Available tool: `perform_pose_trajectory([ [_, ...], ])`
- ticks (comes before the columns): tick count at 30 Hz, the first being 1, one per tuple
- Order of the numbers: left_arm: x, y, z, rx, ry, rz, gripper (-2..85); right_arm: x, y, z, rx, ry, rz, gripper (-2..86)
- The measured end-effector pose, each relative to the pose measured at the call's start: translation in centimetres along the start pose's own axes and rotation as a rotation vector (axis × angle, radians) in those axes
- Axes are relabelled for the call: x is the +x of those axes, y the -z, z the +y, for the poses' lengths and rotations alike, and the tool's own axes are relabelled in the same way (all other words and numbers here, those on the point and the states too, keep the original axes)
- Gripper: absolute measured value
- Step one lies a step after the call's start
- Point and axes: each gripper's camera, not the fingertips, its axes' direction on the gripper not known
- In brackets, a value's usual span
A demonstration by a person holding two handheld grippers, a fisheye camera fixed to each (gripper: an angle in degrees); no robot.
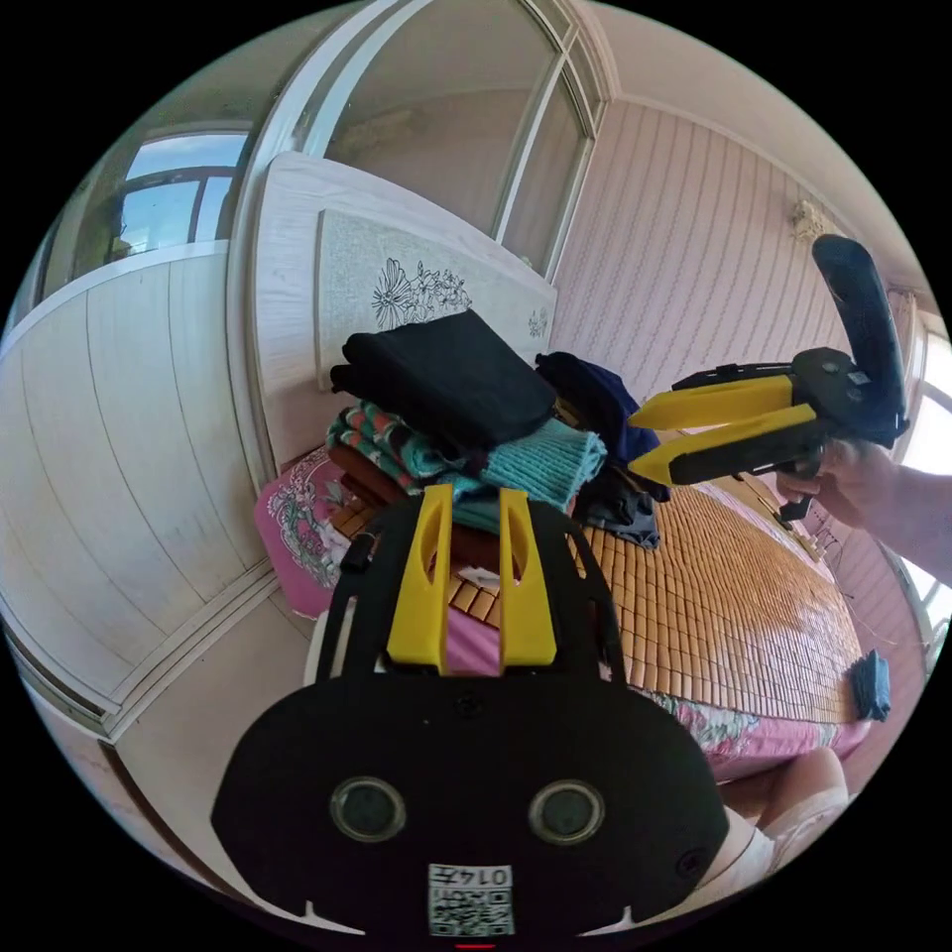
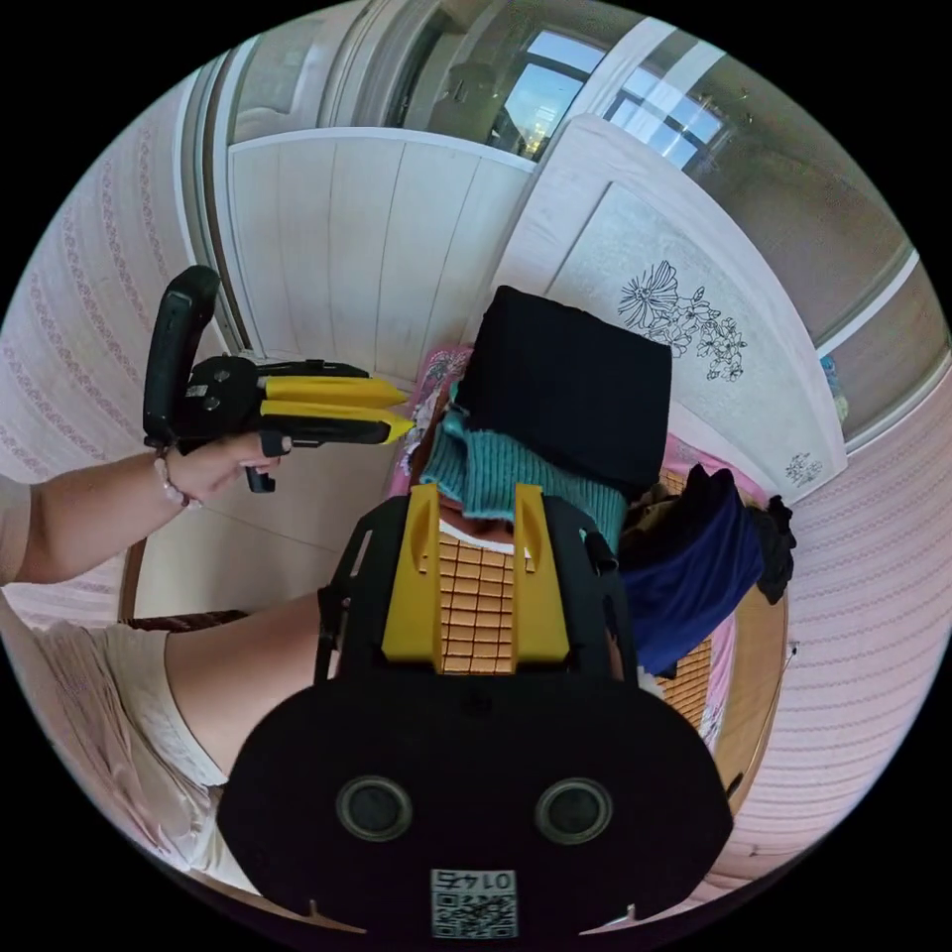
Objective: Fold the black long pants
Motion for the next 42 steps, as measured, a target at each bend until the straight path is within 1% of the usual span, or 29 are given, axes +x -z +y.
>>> perform_pose_trajectory([
  [6,-4.2,-2.3,-3.7,-0.013,0.026,-0.003,7.6,0.3,-5.9,-5.9,-0.004,-0.096,-0.023,11.6],
  [10,-6.0,-3.5,-5.3,-0.037,0.029,0.001,8.0,0.6,-9.4,-7.7,0.000,-0.196,0.020,13.2],
  [12,-7.1,-3.8,-6.0,-0.053,0.031,0.017,7.1,0.7,-11.7,-8.0,-0.021,-0.237,-0.003,13.2],
  [14,-7.8,-4.4,-6.4,-0.074,0.045,0.039,6.0,0.5,-12.2,-8.1,-0.029,-0.213,0.013,12.1],
  [16,-8.4,-4.3,-6.7,-0.056,0.043,0.052,5.1,0.7,-12.1,-8.1,-0.043,-0.189,0.016,9.2],
  [18,-9.1,-4.4,-7.5,-0.068,0.064,0.069,3.8,1.5,-11.3,-8.3,-0.071,-0.180,0.028,4.2],
  [20,-9.3,-4.3,-8.2,-0.058,0.060,0.071,1.5,2.4,-10.4,-8.4,-0.092,-0.175,0.048,3.1],
  [22,-9.4,-4.1,-9.0,-0.053,0.046,0.075,-0.1,3.8,-8.2,-8.3,-0.073,-0.199,0.090,2.5],
  [24,-9.7,-3.8,-10.4,-0.070,0.034,0.076,-0.7,6.3,-3.6,-7.7,0.029,-0.261,0.103,2.2],
  [28,-10.1,-2.7,-13.0,-0.054,0.038,0.076,-0.9,10.7,4.1,-5.7,0.174,-0.352,0.115,1.8],
  [30,-9.8,-2.1,-14.9,-0.062,-0.012,0.050,-1.0,13.6,10.0,-3.2,0.311,-0.437,0.087,1.7],
  [31,-9.7,-1.9,-15.2,-0.058,-0.027,0.045,-1.0,14.3,11.5,-2.4,0.348,-0.455,0.070,1.6],
  [33,-9.8,-0.7,-16.0,-0.032,-0.064,0.031,-1.0,16.0,17.1,1.5,0.506,-0.501,0.004,1.6],
  [34,-10.0,-0.5,-16.0,-0.034,-0.070,0.026,-1.0,16.3,18.3,2.6,0.539,-0.507,-0.006,1.6],
  [36,-10.5,0.0,-15.4,-0.060,-0.093,0.029,-1.0,16.3,22.4,8.4,0.665,-0.533,-0.038,1.5],
  [37,-10.5,0.1,-15.1,-0.066,-0.100,0.036,-1.0,16.2,23.1,10.1,0.694,-0.539,-0.050,1.5],
  [38,-10.5,0.3,-14.2,-0.074,-0.118,0.070,-1.0,16.0,24.1,13.7,0.727,-0.559,-0.058,1.4],
  [39,-10.3,0.9,-13.2,-0.060,-0.130,0.113,-1.0,15.7,24.4,17.6,0.728,-0.599,-0.035,1.4],
  [40,-10.1,1.3,-12.6,-0.050,-0.135,0.130,-1.0,15.6,24.3,19.5,0.714,-0.623,-0.015,1.3],
  [42,-9.0,2.7,-9.8,-0.044,-0.137,0.215,-1.0,15.3,21.4,27.4,0.562,-0.764,0.043,1.2],
])
